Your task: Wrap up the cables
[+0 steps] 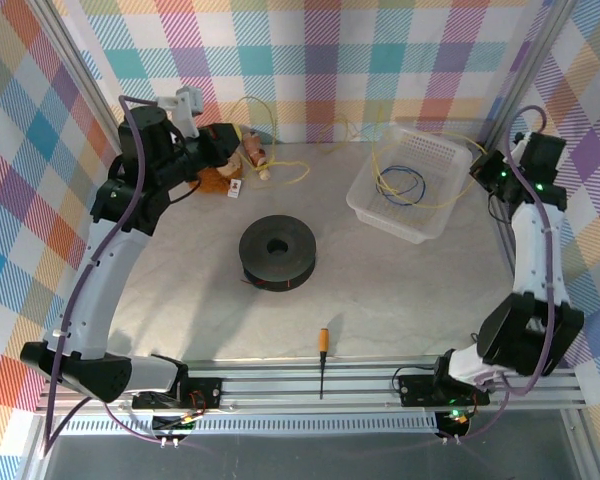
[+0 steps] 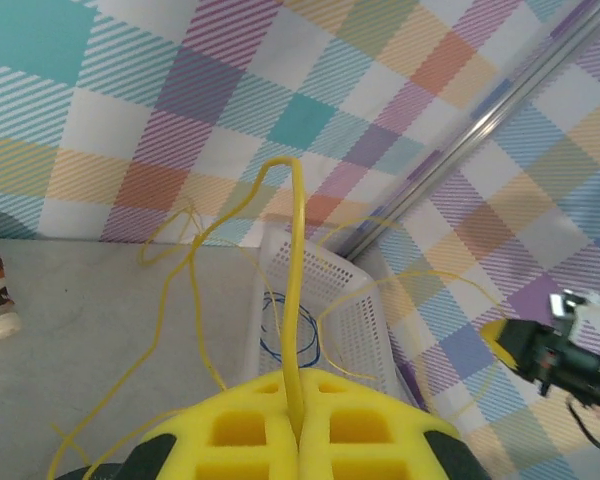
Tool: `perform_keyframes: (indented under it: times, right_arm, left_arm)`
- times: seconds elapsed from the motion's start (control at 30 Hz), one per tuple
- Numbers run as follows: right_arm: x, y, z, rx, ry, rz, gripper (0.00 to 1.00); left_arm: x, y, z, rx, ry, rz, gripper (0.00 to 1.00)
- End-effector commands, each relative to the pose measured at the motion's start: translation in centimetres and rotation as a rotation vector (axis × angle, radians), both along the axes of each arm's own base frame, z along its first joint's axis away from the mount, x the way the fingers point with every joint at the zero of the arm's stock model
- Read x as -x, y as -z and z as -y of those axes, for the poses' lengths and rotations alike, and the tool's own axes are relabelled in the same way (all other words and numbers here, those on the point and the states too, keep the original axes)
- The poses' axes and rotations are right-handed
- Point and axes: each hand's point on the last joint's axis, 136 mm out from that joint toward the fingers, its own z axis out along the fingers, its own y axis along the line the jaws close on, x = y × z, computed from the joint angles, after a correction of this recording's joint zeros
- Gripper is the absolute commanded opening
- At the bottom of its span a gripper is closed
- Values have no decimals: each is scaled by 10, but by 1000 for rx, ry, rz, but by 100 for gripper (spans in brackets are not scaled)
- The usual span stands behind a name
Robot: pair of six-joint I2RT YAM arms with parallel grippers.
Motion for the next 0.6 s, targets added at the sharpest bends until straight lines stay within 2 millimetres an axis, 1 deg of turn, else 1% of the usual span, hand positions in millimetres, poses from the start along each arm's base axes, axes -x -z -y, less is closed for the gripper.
perform_keyframes:
  times: [0.0,0.03,0.1,0.13,0.17,0.23,0.27,0.3,0.37,0.4,0.43,0.53,0.57]
  right_arm:
    - [-21,4,9,140,66,4,0]
    - [-26,12,6,135,51,-28,0]
    - [-26,18,2,160,56,-55,0]
    - [-24,21,2,178,65,-60,9]
    - [-23,26,2,192,73,-75,24]
    - [-23,37,0,211,74,-109,39]
    - [-22,45,0,211,70,-135,54]
    - [-21,51,-1,206,65,-158,62]
    - [-14,61,-5,206,50,-187,65]
    - [-9,61,-7,207,46,-184,66]
    - [-2,61,-10,212,45,-184,69]
    - [16,45,-22,208,3,-133,91]
    - [21,39,-26,205,-20,-121,94]
  left_arm:
    - [10,-9,8,-13,29,66,0]
    - [11,-6,11,-17,40,63,0]
    - [12,-1,16,-26,50,52,0]
    - [12,2,17,-29,53,48,0]
    - [12,5,18,-32,56,44,0]
    - [11,9,21,-33,62,38,0]
    - [11,11,23,-32,70,31,0]
    - [11,14,26,-34,77,26,0]
    - [12,18,31,-38,93,19,0]
    - [12,20,34,-41,99,15,0]
    - [12,23,36,-42,105,10,0]
    - [11,32,42,-49,119,-6,0]
    - [11,34,45,-52,123,-11,0]
